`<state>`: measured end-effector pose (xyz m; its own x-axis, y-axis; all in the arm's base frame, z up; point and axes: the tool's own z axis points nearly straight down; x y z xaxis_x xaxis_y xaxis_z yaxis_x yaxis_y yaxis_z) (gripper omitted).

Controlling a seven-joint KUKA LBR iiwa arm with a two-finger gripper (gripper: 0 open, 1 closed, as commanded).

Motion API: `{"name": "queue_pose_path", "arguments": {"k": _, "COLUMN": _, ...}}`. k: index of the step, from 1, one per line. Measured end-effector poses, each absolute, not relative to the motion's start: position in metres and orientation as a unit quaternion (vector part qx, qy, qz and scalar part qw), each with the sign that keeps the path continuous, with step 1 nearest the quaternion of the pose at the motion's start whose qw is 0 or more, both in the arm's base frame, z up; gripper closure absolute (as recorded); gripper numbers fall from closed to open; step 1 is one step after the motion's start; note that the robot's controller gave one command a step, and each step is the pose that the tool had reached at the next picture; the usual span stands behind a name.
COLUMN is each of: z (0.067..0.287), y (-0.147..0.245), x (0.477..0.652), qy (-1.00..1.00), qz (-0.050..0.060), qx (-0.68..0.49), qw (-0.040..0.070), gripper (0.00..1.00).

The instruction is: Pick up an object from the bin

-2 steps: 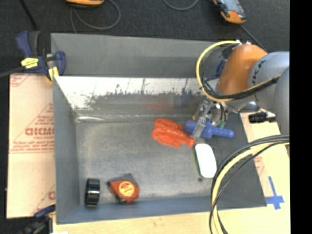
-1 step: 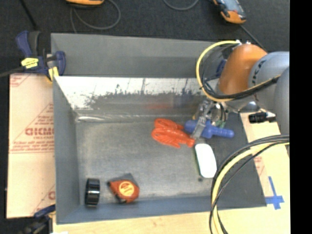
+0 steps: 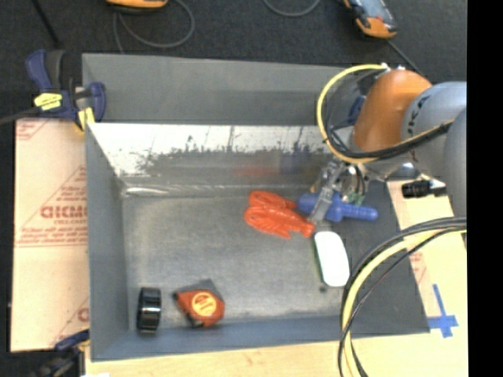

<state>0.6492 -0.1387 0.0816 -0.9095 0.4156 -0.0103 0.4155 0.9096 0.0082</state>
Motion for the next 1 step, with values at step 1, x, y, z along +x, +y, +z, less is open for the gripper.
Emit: {"name": "queue_pose_path", "arguments": {"k": 1, "z": 0.0958, "y": -0.1383, "x": 0.6495, "qy": 0.977, "qz": 0.003, "qx": 0.212, "qw": 0.005, "gripper": 1.0}}
